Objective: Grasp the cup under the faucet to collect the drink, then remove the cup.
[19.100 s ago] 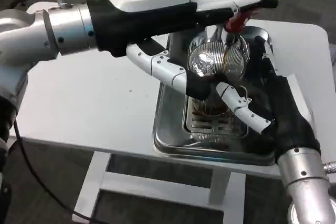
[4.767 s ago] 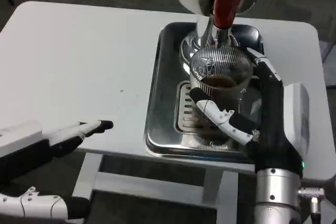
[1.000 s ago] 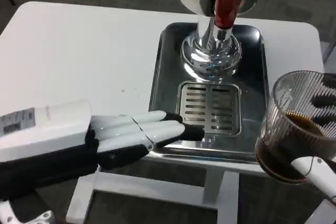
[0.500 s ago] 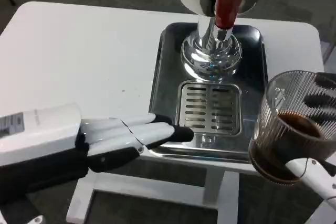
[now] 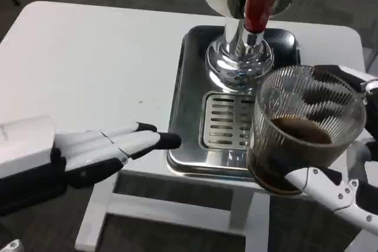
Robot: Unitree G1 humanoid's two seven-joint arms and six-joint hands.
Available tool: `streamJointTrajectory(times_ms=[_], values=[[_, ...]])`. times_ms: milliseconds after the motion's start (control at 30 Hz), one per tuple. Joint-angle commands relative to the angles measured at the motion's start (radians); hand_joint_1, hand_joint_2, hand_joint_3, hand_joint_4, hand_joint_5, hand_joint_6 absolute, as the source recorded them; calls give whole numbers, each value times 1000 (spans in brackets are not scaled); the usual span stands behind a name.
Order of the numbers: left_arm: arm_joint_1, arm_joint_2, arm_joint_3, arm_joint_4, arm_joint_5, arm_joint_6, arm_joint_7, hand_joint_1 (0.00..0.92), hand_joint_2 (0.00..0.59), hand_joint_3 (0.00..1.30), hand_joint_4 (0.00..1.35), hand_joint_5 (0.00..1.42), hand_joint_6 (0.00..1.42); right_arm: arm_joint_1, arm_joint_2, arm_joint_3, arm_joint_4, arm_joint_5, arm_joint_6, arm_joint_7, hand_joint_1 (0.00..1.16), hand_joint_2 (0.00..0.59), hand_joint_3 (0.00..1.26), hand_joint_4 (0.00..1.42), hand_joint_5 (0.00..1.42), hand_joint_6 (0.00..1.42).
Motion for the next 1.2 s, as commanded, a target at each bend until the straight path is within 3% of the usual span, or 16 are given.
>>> streamJointTrajectory(times_ms=[33, 433, 1200], values=[[32, 5, 36, -13, 4, 5, -4, 0, 92, 0, 0, 0, 181, -27, 7, 22, 5, 3, -1, -1, 791, 235, 816, 960, 1208, 1424], [66, 6, 81, -13, -3, 7, -11, 0, 97, 0, 0, 0, 181, -46, 12, 40, 26, -9, 6, -4, 792, 240, 816, 960, 1208, 1424], [65, 12, 73, -6, -8, -2, -14, 0, 103, 0, 0, 0, 181, -34, 12, 36, 1, -6, 21, 3, 786, 238, 816, 972, 1218, 1424]])
